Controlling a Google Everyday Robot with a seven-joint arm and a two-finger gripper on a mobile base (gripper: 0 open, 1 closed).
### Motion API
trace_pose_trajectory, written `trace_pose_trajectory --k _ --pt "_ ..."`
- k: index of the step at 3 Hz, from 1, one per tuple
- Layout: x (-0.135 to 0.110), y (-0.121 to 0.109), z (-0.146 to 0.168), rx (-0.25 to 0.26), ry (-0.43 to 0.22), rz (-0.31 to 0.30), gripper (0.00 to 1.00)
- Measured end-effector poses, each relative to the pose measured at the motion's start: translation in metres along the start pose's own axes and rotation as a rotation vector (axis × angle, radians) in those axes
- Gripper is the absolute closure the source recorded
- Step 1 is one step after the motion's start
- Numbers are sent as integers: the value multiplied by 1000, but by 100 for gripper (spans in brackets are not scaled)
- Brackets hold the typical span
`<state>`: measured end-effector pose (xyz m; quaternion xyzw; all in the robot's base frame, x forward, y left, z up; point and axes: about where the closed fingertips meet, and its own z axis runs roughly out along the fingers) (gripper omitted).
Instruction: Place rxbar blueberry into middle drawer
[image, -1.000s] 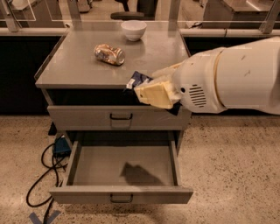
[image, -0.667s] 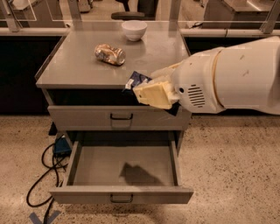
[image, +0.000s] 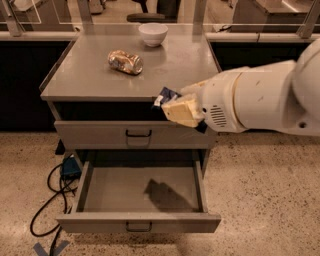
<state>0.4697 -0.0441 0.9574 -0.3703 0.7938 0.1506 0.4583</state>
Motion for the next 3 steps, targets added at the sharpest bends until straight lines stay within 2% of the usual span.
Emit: trace_pose_trajectory --k 1,2,3 --pt "54 -64 57 15 77 43 100" --pt "73 -77 68 29 126 -7 100" --pt "73 -77 68 29 126 -7 100"
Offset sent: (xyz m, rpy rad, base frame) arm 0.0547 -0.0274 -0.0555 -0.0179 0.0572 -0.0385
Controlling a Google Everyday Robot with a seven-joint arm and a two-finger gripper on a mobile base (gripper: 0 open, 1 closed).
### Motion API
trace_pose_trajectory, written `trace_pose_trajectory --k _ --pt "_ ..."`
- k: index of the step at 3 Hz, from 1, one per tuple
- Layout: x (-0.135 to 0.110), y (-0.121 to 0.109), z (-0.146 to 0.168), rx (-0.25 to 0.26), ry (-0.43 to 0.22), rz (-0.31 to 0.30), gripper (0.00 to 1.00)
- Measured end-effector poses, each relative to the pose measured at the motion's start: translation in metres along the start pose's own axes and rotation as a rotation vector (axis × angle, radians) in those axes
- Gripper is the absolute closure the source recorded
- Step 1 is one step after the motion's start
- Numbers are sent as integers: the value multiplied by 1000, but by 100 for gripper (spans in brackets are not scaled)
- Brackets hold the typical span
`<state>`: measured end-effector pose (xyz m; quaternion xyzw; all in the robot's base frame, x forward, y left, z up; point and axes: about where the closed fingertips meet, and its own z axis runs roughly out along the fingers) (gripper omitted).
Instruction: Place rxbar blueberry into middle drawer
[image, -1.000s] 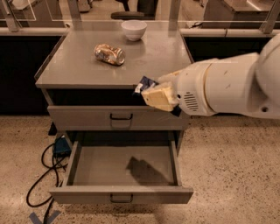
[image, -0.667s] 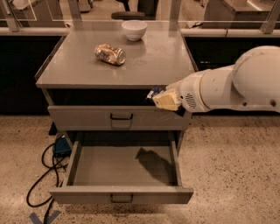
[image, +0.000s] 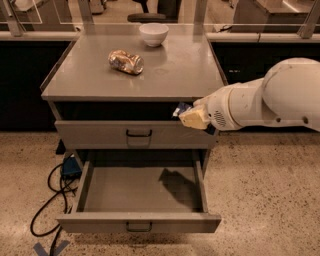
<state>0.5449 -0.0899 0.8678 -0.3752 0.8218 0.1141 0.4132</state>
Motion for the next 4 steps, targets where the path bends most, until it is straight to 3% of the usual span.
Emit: trace_pose_trajectory --k 1,2,3,4 --pt "26 5 21 17 47 5 100" --pt "97 25 73 -30 69 74 100" --pt "152 44 116 -74 -12 132 100" --pt "167 59 131 -115 -42 119 100"
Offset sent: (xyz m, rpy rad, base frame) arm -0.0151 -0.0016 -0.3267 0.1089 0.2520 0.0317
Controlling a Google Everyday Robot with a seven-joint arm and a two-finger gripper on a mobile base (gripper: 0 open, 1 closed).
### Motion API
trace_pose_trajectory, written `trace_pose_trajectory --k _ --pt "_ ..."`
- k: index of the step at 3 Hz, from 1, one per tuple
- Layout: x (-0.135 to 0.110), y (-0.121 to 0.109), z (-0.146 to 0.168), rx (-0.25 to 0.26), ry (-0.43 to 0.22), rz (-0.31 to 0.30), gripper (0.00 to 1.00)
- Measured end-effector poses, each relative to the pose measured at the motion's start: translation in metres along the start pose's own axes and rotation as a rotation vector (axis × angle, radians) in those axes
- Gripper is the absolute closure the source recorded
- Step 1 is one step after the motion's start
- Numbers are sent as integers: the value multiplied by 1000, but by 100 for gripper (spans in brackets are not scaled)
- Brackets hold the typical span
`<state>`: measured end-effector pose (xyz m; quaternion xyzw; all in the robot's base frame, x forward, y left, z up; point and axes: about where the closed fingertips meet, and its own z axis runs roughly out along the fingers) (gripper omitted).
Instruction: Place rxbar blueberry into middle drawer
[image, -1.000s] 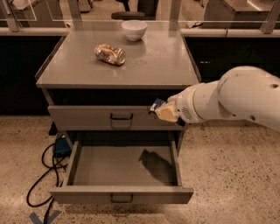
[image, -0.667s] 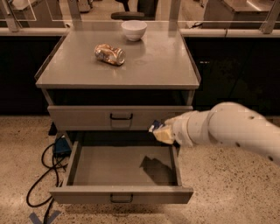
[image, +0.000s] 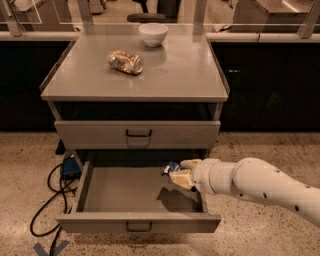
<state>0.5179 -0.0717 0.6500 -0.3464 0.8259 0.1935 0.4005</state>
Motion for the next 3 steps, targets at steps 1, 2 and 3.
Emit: trace_pose_trajectory --k 1,2,3 --pt "0 0 0 0 0 0 100" --pt "5 -9 16 -18 4 0 100" --pt "16 -29 65 -63 -10 12 100"
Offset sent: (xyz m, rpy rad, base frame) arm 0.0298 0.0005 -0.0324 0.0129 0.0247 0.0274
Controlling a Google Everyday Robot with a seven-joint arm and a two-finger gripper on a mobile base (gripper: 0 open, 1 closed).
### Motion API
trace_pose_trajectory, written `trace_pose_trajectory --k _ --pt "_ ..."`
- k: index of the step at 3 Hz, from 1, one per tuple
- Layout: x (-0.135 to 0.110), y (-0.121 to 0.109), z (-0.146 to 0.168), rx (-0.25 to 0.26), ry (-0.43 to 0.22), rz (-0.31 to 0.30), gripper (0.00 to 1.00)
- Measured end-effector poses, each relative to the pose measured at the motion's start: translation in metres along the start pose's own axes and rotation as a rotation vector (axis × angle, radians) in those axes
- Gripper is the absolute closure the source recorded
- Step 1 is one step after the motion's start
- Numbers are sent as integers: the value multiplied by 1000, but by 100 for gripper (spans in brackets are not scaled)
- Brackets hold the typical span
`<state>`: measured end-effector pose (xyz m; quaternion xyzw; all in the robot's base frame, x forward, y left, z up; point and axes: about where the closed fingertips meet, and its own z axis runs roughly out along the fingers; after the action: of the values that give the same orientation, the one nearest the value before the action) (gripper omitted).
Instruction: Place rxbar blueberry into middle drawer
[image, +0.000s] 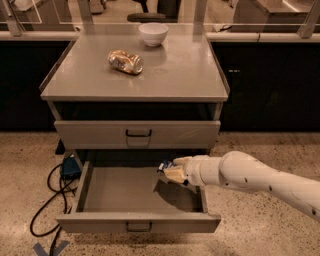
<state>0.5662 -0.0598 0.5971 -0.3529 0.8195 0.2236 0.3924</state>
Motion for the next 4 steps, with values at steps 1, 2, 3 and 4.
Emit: trace_pose_trajectory --k 1,2,3,4 --pt "43 -14 79 -103 5 95 100" --pt "43 -14 79 -103 6 94 100" --pt "65 -20 106 -126 48 98 100" --pt "97 -36 154 -150 92 116 100"
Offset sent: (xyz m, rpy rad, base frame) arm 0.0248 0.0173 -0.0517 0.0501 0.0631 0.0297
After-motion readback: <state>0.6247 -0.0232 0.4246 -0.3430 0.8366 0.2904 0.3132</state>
